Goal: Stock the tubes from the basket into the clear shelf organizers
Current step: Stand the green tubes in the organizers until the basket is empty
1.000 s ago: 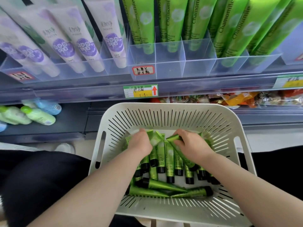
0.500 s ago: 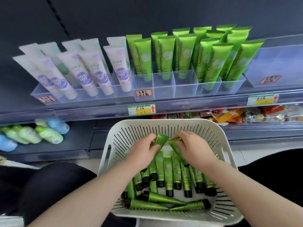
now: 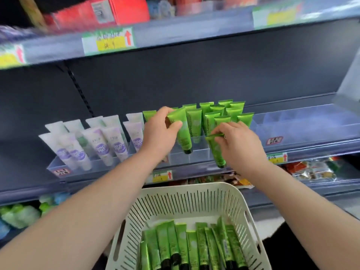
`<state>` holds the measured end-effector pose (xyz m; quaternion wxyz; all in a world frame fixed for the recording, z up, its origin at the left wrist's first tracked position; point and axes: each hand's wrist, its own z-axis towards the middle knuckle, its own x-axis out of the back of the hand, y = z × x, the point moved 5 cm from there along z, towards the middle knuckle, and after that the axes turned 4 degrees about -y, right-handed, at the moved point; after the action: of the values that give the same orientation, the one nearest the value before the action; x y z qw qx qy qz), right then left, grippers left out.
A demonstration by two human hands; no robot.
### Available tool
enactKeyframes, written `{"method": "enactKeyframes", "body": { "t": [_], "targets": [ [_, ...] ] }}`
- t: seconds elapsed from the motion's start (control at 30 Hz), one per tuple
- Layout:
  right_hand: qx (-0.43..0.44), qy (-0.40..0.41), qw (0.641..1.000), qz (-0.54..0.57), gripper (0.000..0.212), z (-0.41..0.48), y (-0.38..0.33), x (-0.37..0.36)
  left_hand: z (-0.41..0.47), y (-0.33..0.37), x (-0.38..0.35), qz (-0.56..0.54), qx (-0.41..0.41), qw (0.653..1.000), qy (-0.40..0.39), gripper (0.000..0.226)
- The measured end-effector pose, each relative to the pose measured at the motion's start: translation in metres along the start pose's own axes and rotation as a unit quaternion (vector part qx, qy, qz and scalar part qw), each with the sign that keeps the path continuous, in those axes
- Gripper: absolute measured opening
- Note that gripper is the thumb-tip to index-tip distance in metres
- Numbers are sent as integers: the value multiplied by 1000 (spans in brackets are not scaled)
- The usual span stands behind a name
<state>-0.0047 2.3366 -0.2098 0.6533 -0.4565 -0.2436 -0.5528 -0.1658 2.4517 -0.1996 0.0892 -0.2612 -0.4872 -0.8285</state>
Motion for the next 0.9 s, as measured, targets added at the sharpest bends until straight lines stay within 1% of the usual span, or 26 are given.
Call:
{"method": "enactKeyframes", "body": {
  "t": [0.07, 0.13, 0.3, 0.47, 0.6, 0.67, 0.8, 0.87, 0.9],
  "targets": [
    [0, 7, 1000, -11, 18, 8, 4, 9, 22, 11, -4, 17, -4, 1000, 6, 20],
    [-4, 10, 1000, -14, 18, 12, 9, 12, 39, 17, -11, 61, -7, 998, 5, 22],
    [-24, 5, 1000, 0, 18, 13, 22, 9, 57, 15, -41, 155, -4, 987, -48, 21],
    [-26, 5, 1000, 14, 16, 15, 25, 5, 61, 4, -61, 198, 8, 977, -83, 33],
    [-23, 19, 999, 14, 15, 19, 21, 7, 56, -4, -63, 226, 18, 967, -112, 35],
    [-20, 22, 999, 15, 16, 21, 17, 9, 53, -5, -58, 232, 17, 966, -109, 34],
    [-13, 41, 999, 18, 17, 30, 6, 14, 42, 8, -37, 242, -51, 966, -72, 36],
    [-9, 57, 998, 16, 18, 38, -2, 16, 35, 14, -27, 271, -91, 955, -73, 33],
    [-8, 64, 998, 15, 18, 42, -6, 17, 31, 16, -24, 293, -112, 945, -87, 33]
  ]
}}
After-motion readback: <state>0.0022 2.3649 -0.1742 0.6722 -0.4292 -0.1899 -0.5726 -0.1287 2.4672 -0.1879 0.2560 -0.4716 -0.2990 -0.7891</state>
